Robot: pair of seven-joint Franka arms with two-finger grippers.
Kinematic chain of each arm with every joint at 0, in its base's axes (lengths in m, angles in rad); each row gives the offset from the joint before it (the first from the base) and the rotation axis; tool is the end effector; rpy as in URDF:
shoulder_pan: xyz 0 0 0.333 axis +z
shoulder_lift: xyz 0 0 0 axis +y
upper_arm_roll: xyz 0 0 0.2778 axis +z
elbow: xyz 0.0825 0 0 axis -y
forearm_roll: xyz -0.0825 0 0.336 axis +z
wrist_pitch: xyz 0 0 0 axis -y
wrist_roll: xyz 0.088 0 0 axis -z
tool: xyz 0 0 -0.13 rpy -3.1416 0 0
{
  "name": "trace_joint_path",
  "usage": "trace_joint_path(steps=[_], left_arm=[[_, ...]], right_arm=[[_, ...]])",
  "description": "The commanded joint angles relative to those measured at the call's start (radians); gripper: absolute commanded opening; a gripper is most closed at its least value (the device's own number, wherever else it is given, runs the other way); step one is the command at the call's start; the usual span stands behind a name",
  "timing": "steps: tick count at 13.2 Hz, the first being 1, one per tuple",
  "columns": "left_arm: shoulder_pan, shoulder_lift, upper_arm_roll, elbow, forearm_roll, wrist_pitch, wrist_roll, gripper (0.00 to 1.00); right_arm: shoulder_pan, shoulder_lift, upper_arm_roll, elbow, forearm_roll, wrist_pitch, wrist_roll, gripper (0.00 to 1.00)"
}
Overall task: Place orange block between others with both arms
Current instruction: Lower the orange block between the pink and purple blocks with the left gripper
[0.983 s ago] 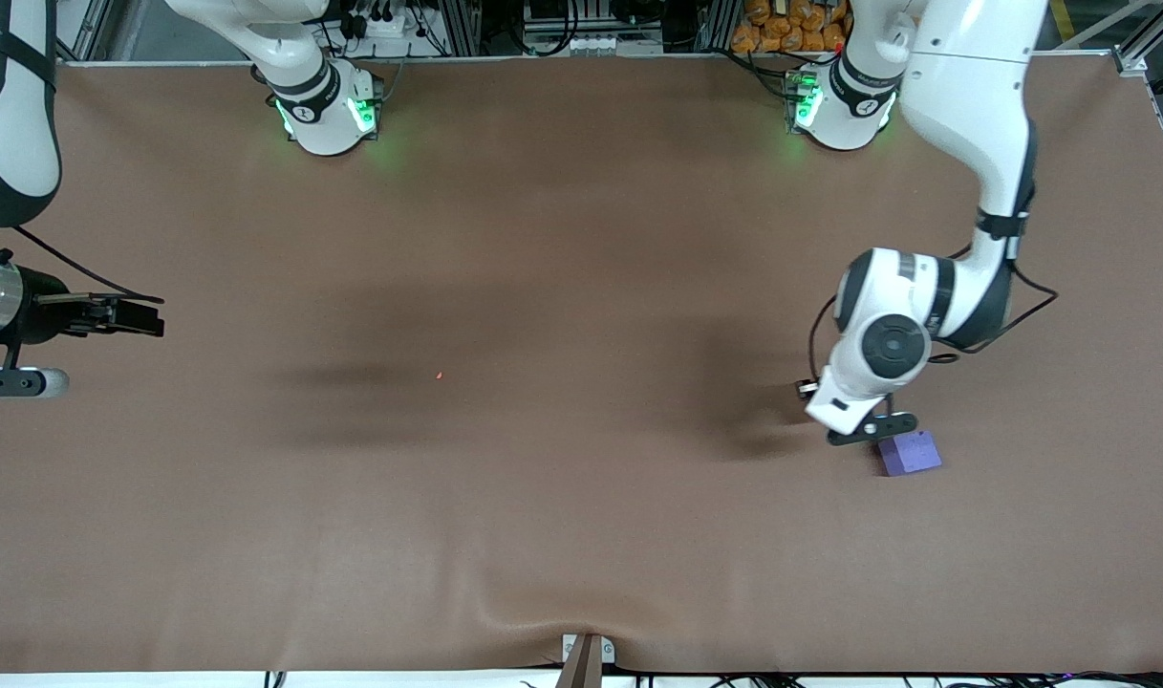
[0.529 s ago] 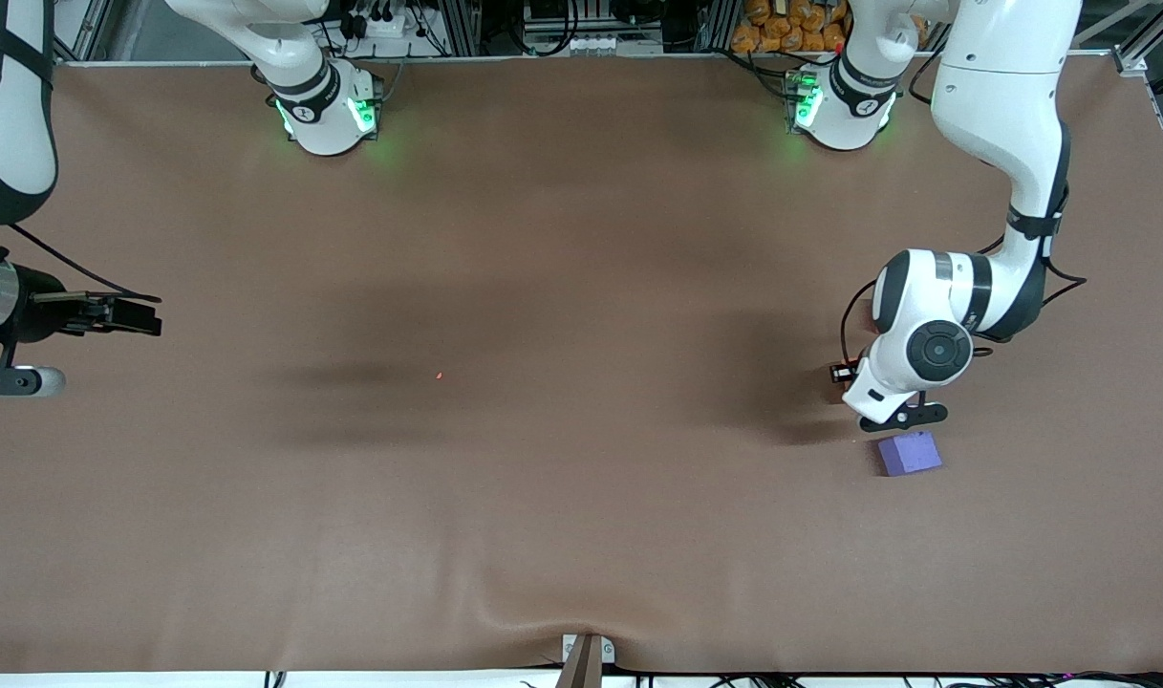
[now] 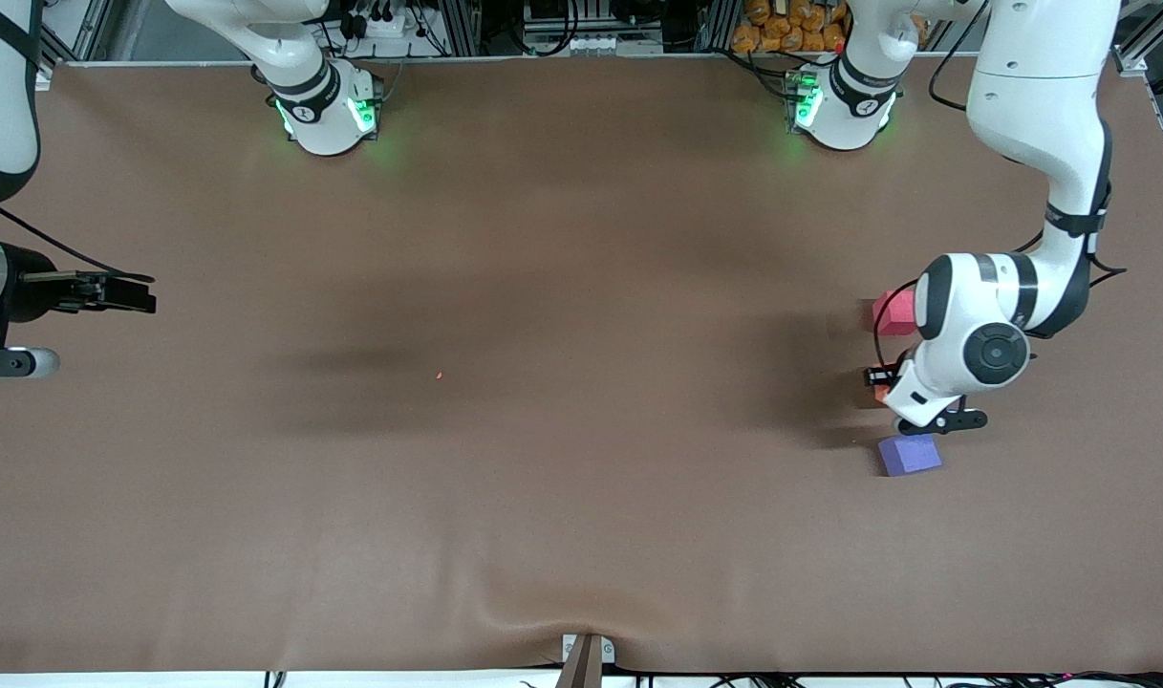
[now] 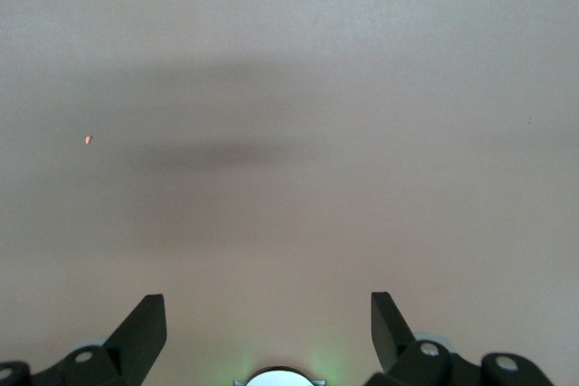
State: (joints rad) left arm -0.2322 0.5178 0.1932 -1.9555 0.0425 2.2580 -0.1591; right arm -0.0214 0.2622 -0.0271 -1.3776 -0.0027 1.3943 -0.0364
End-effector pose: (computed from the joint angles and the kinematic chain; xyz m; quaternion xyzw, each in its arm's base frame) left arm 0.5416 -0.0181 0.1804 -0.9919 -0.0371 0.0965 0.0734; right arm 0.5457 -0.0253 0.4916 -0.9925 0.0060 0.1225 0.0003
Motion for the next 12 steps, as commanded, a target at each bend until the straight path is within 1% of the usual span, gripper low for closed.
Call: trace_joint_path(steps=[1, 4, 8, 10, 12], left_arm=[[0.028, -0.018, -0.029, -0.029, 0.008, 0.040, 0.024, 0.00], [0.034, 0.001, -0.034, -0.023, -0.039, 0.067, 0.026, 0.00], [0.044, -0.001, -0.049, -0.014, -0.056, 0.069, 0.044, 0.01], [0.048, -0.001, -0.051, -0.014, -0.088, 0.069, 0.102, 0.01], [0.077, 0.004, -0.052, -0.016, -0.089, 0.071, 0.148, 0.02]], right_arm=[[0.001, -0.011, -0.010, -0.008, -0.013, -0.011, 0.000, 1.00], [0.001, -0.008, -0.008, -0.012, -0.014, -0.009, 0.001, 1.00], [0.000, -0.004, -0.007, -0.011, -0.014, -0.009, 0.000, 1.00], [0.001, -0.004, -0.007, -0.011, -0.014, -0.009, 0.000, 1.00], [0.003, -0.003, -0.007, -0.011, -0.013, -0.011, 0.001, 1.00]])
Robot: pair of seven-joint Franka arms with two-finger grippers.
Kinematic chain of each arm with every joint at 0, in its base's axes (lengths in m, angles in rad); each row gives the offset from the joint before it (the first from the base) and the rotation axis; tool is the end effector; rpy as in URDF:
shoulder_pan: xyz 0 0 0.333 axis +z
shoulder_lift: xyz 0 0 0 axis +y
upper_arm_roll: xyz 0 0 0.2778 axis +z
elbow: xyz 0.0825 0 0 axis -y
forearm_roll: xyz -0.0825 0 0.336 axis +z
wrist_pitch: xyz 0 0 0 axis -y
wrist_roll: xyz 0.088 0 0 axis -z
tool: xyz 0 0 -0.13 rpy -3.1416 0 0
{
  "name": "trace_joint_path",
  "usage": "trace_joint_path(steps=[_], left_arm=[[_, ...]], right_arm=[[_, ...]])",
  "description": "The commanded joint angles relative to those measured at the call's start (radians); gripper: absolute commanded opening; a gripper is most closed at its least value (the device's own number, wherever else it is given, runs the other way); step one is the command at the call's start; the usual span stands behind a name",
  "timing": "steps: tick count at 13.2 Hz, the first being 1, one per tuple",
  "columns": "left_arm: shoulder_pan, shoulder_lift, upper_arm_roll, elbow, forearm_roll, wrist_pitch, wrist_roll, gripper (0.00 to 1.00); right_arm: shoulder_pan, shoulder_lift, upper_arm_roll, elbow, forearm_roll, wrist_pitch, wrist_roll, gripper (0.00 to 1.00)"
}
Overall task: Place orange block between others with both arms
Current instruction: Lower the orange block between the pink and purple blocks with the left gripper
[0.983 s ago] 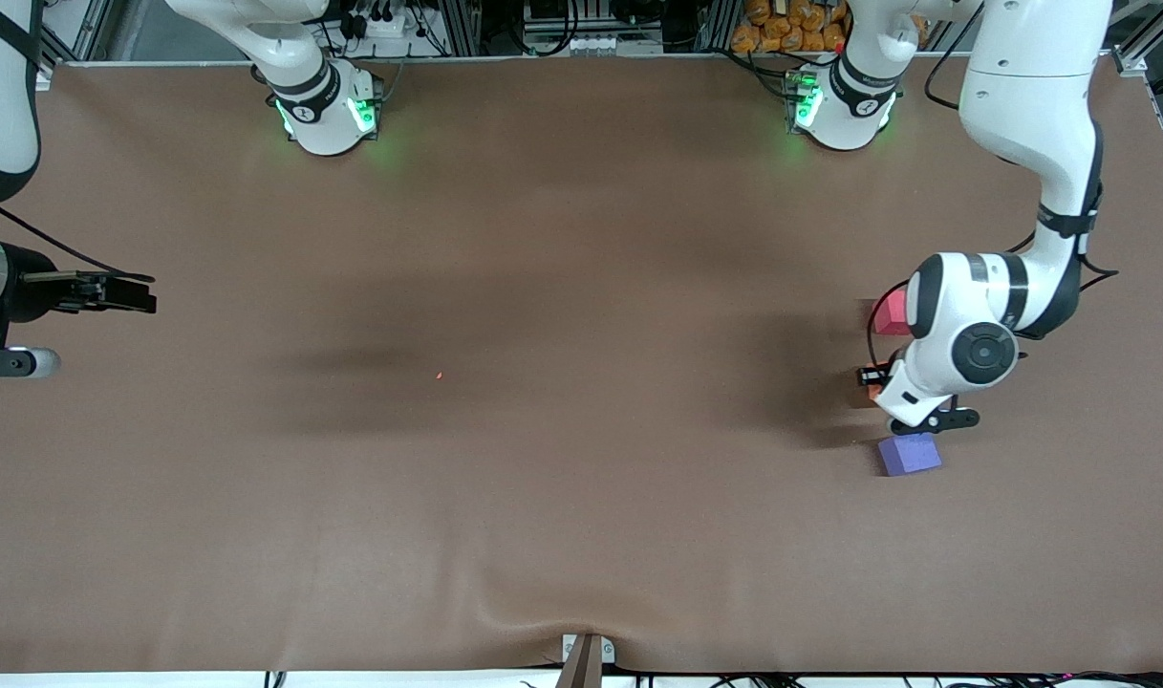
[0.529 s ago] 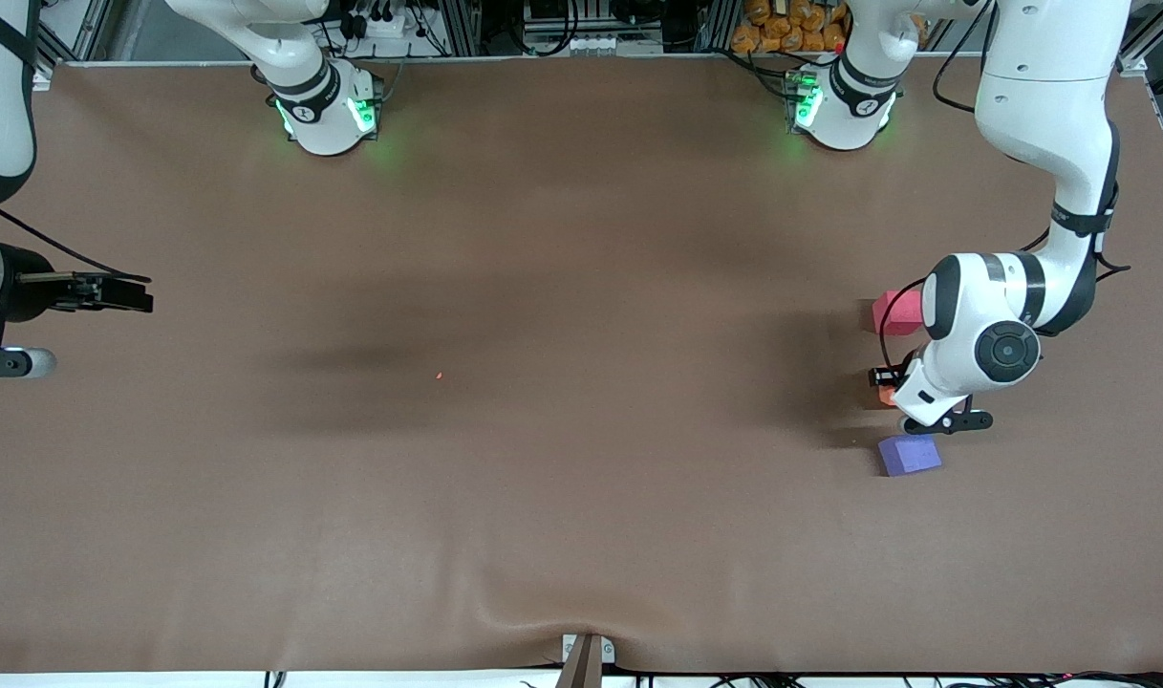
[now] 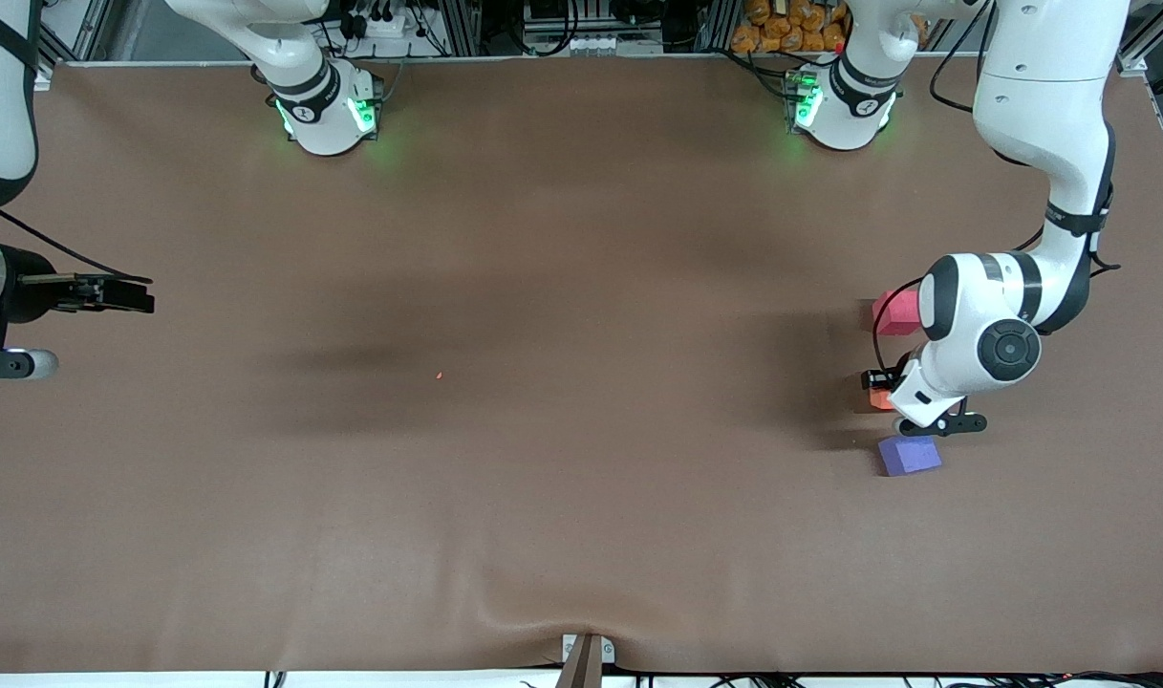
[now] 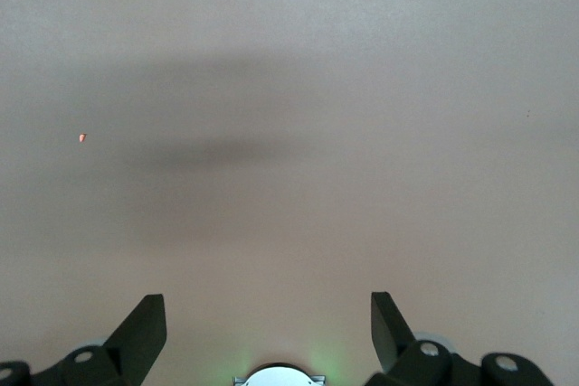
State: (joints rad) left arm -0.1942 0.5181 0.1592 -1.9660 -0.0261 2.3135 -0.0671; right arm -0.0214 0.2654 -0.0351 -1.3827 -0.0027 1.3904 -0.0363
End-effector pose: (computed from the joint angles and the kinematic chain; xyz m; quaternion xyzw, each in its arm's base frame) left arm 0.5452 -0.0191 0.1783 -0.9960 -0.0185 0.0800 0.0353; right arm 0.5450 -0.0291 0.4877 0.9917 -0.0101 -0.1286 0.0000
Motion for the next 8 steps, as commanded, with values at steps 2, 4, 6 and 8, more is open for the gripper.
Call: trace_joint_path(steps=[2, 4, 6, 8], left_arm=[[0.039, 0.010, -0.017, -0.007, -0.023, 0.015, 0.062, 0.02], [0.039, 0.010, -0.017, -0.008, -0.024, 0.015, 0.061, 0.05], [0.039, 0.010, -0.015, -0.013, -0.025, 0.014, 0.061, 0.08], [0.038, 0.010, -0.015, -0.014, -0.026, 0.011, 0.056, 0.34]], right_arm=[[0.001, 0.001, 0.001, -0.006, -0.014, -0.005, 0.000, 1.00], [-0.003, 0.003, 0.001, -0.006, -0.014, -0.002, 0.000, 1.00], [0.000, 0.005, 0.001, -0.007, -0.014, -0.001, 0.000, 1.00], [0.000, 0.005, 0.001, -0.006, -0.013, 0.002, 0.001, 1.00]])
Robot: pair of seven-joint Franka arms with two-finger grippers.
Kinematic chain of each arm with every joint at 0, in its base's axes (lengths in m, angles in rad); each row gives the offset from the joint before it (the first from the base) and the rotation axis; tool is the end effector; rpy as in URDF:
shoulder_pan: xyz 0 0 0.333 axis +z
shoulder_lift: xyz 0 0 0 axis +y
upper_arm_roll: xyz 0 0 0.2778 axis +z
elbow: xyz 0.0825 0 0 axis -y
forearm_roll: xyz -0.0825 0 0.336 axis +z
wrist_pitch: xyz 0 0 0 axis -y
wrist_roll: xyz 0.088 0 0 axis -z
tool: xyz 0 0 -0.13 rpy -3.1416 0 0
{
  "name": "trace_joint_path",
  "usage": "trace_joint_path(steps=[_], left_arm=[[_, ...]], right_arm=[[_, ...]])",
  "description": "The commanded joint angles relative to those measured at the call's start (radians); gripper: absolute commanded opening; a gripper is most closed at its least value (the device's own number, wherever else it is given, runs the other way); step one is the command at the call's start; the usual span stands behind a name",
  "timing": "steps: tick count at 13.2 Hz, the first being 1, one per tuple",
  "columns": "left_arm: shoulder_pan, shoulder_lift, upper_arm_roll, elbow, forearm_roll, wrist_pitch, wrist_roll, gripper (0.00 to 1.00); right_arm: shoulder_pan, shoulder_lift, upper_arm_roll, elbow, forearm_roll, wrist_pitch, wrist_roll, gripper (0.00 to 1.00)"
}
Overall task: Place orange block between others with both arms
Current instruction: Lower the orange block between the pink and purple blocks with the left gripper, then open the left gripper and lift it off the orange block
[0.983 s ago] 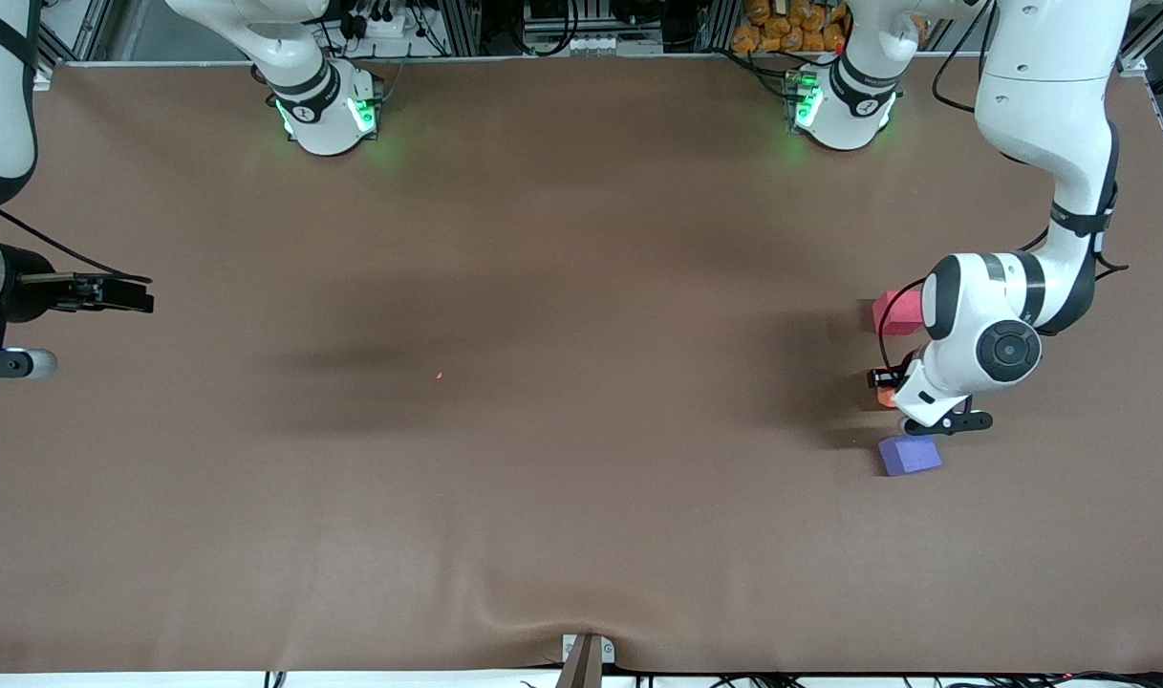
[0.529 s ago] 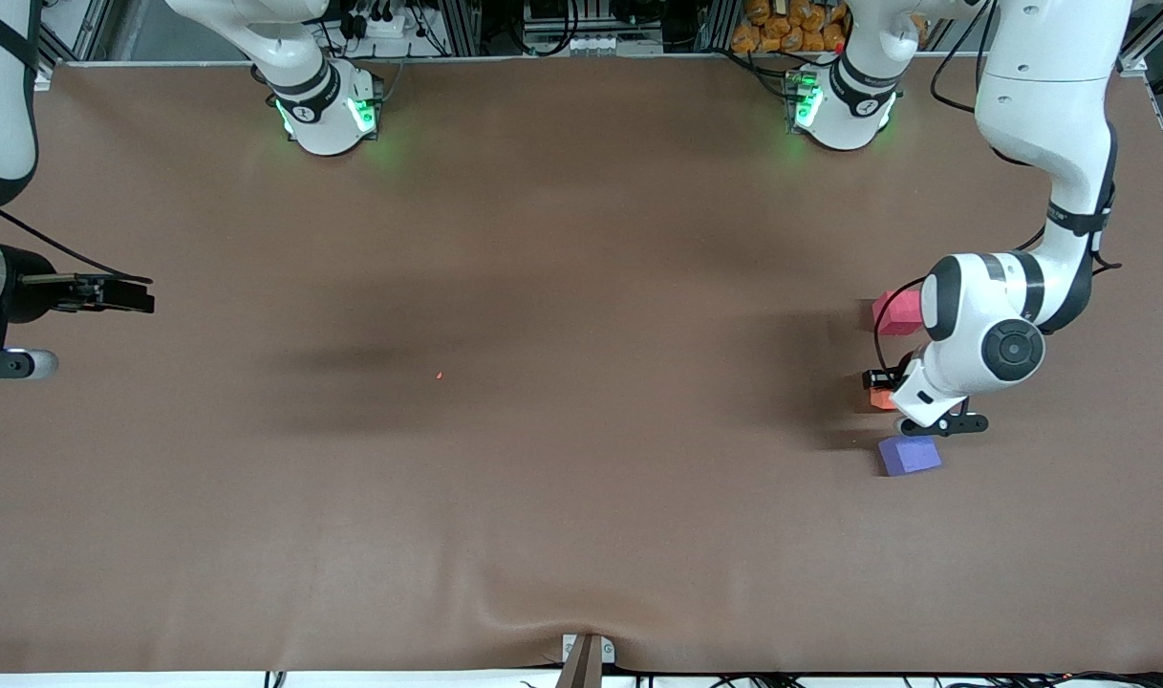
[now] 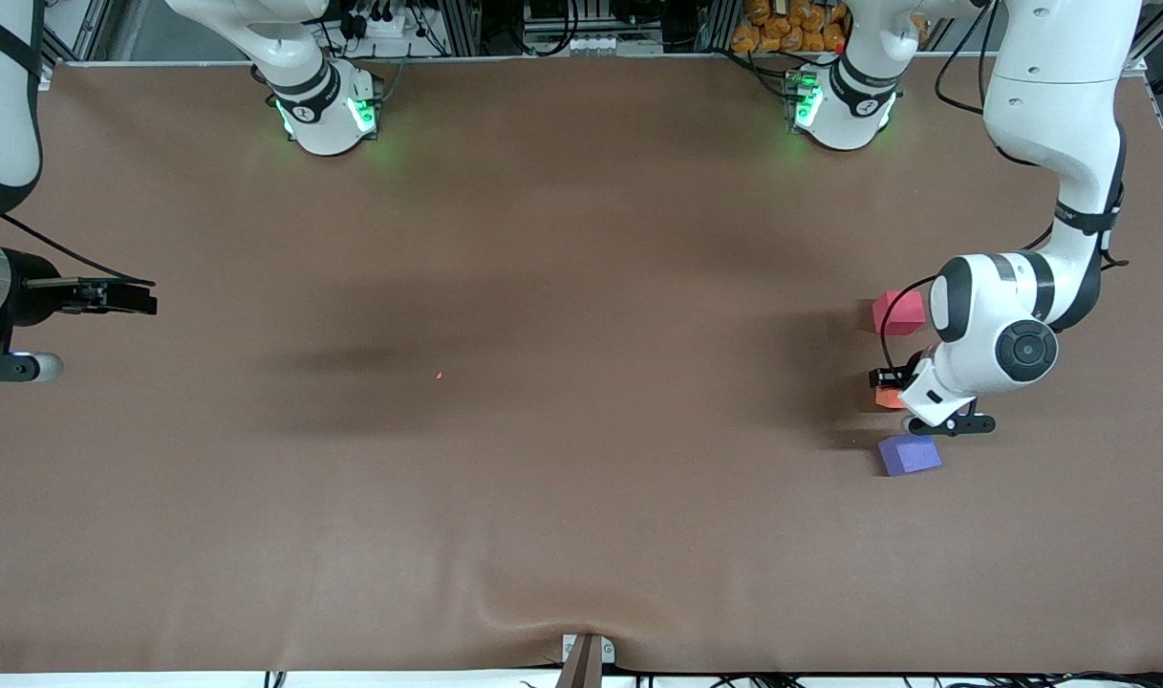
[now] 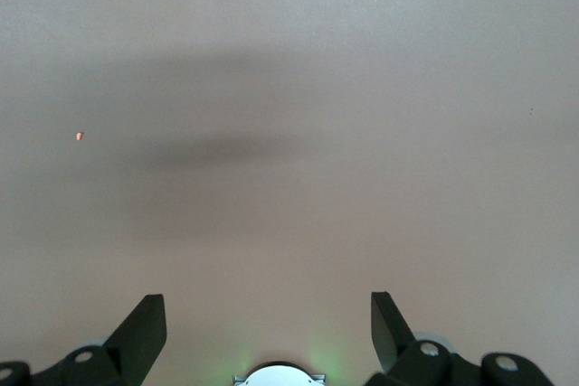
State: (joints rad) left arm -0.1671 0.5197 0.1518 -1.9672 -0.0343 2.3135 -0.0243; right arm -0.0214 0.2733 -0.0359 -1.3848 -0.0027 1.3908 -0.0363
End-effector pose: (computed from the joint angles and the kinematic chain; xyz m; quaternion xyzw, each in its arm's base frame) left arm 0.5447 -0.0086 0.1767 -0.9961 -0.0104 0.0828 0.0283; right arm 0.5460 -0.0295 0.4826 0.9910 -0.0105 -0.1333 0.0000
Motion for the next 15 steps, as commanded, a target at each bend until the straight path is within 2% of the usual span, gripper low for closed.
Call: trace_joint_path(steps=[1, 2, 6, 12, 15], left_arm=[[0.011, 0.008, -0.008, -0.013, -0.018, 0.010, 0.009, 0.76], [0.009, 0.006, -0.008, -0.012, -0.018, 0.009, 0.009, 1.00], [0.005, -0.033, -0.008, -0.009, -0.018, -0.035, 0.000, 1.00], [0.011, -0.240, -0.008, 0.001, -0.018, -0.155, -0.002, 1.00], [0.078, -0.348, 0.002, 0.008, -0.016, -0.329, -0.089, 1.00]], right_arm=[[0.003, -0.003, 0.002, -0.005, -0.013, -0.001, 0.001, 1.00], [0.001, -0.003, 0.002, -0.003, -0.010, 0.000, 0.001, 1.00], [-0.009, -0.003, 0.002, -0.002, -0.002, 0.004, 0.003, 1.00], [-0.009, -0.009, 0.001, 0.009, -0.013, 0.031, 0.003, 1.00], [-0.026, -0.016, -0.001, 0.010, -0.010, 0.024, 0.004, 1.00]])
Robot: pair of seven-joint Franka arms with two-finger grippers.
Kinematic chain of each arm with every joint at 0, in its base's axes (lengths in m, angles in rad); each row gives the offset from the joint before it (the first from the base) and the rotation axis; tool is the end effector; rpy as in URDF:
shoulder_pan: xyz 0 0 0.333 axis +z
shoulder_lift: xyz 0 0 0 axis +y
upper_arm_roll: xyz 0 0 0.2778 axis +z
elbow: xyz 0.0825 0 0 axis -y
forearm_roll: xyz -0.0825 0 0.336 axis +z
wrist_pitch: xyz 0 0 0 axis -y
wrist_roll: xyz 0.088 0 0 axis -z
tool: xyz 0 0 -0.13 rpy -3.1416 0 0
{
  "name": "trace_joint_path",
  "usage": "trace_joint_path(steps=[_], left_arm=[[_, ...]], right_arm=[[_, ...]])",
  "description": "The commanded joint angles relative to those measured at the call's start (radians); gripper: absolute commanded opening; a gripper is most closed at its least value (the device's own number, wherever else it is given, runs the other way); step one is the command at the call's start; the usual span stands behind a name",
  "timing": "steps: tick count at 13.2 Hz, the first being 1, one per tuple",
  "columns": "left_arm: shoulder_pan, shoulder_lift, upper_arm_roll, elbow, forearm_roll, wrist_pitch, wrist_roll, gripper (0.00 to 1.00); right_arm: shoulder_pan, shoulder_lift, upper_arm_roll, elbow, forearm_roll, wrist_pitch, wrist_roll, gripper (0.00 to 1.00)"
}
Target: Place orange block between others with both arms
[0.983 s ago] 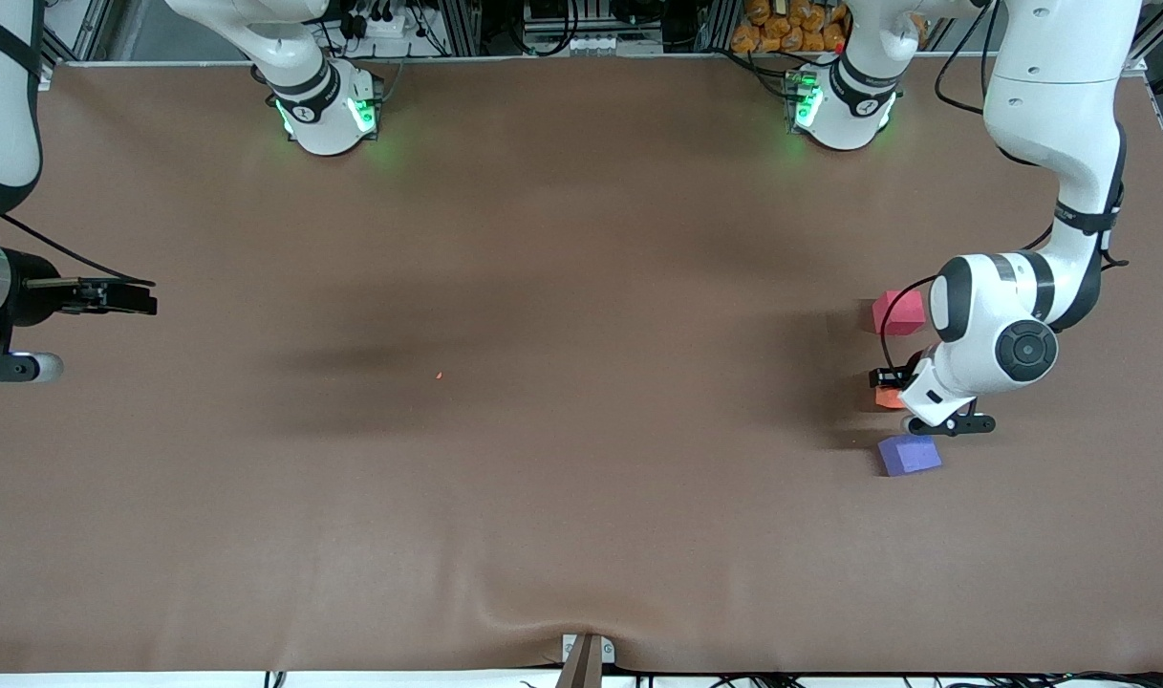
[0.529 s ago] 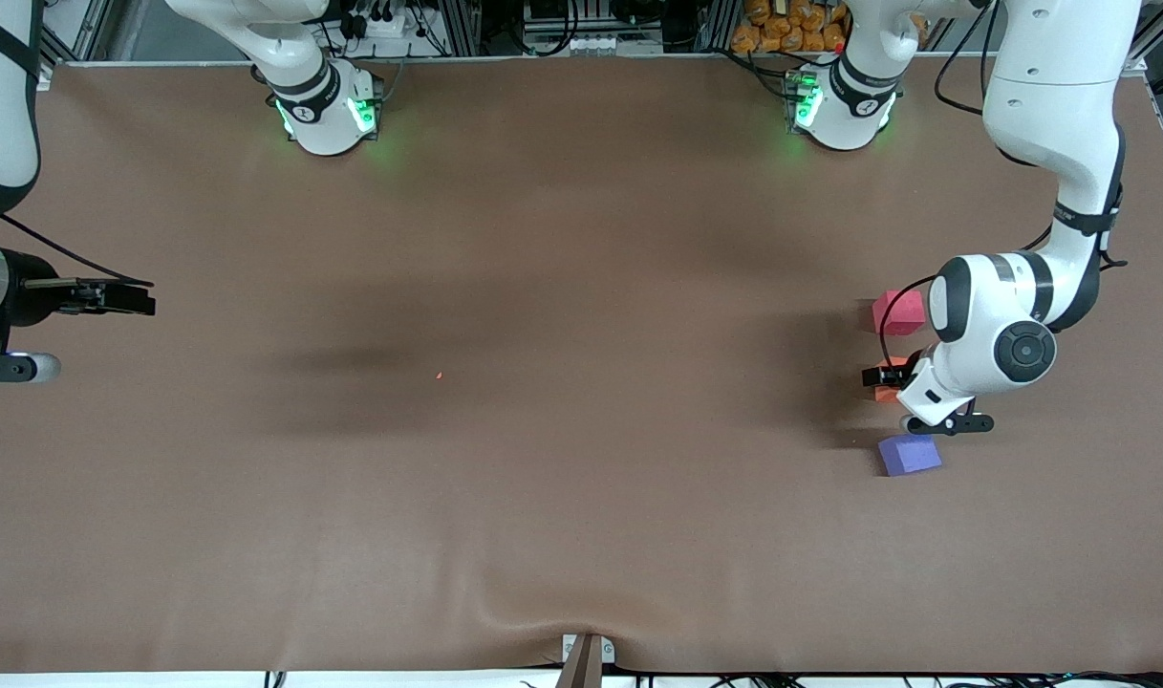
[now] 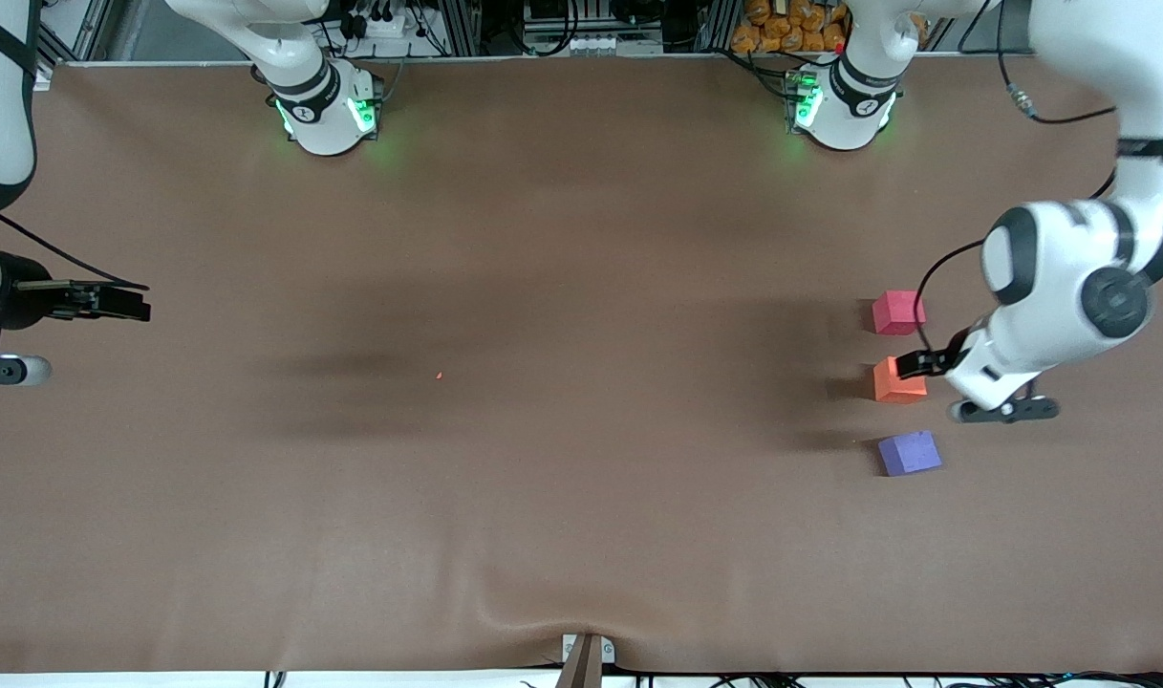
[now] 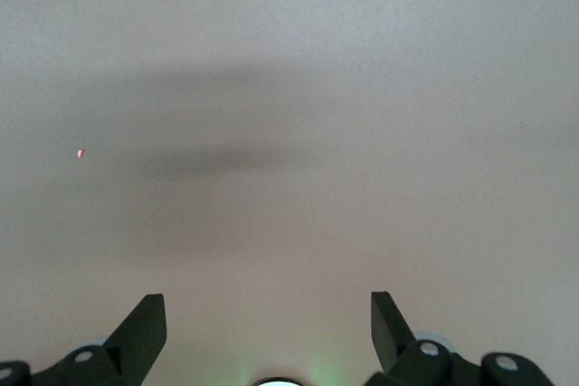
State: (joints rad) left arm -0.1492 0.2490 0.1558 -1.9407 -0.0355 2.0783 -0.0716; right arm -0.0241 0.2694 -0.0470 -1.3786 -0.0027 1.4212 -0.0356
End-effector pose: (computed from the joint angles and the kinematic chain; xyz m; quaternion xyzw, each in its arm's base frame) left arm 0.5430 -0.0009 0.3167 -0.9974 -0.0472 0.0539 0.0060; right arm 0.5501 -0.0367 0.4889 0.9934 -0.0175 -0.1133 0.0016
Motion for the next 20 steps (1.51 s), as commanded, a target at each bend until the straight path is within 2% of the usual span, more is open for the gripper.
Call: trace_joint_path(steps=[1, 2, 4, 6, 11, 12, 15, 20], left_arm=[[0.100, -0.101, -0.004, -0.012, -0.014, -0.121, -0.046, 1.00], [0.133, -0.117, -0.007, -0.011, -0.015, -0.124, -0.056, 1.00], [0.129, -0.109, -0.013, 0.020, -0.020, -0.126, -0.086, 1.00], [0.117, -0.114, -0.031, 0.064, -0.093, -0.132, -0.204, 1.00], [0.115, -0.119, -0.074, 0.270, -0.100, -0.372, -0.229, 1.00], [0.118, -0.123, -0.103, 0.299, -0.090, -0.412, -0.226, 1.00], [0.123, -0.200, -0.165, 0.318, 0.006, -0.422, -0.205, 1.00], [0.135, -0.301, -0.168, 0.321, 0.020, -0.516, 0.028, 1.00]], right_arm=[[-0.023, -0.012, 0.010, 0.004, -0.010, -0.004, 0.006, 1.00], [-0.022, -0.012, 0.012, 0.004, -0.008, -0.001, 0.020, 1.00], [-0.022, -0.012, 0.012, 0.004, 0.013, 0.001, 0.071, 1.00], [-0.022, -0.012, 0.013, 0.006, 0.018, 0.002, 0.089, 1.00], [-0.017, -0.010, 0.013, 0.029, 0.021, 0.002, 0.111, 1.00], [-0.023, -0.010, 0.013, 0.030, 0.027, 0.002, 0.114, 1.00], [-0.054, -0.010, 0.012, 0.055, 0.033, 0.002, 0.114, 1.00], [-0.057, -0.013, 0.013, 0.055, 0.036, -0.008, 0.112, 1.00]])
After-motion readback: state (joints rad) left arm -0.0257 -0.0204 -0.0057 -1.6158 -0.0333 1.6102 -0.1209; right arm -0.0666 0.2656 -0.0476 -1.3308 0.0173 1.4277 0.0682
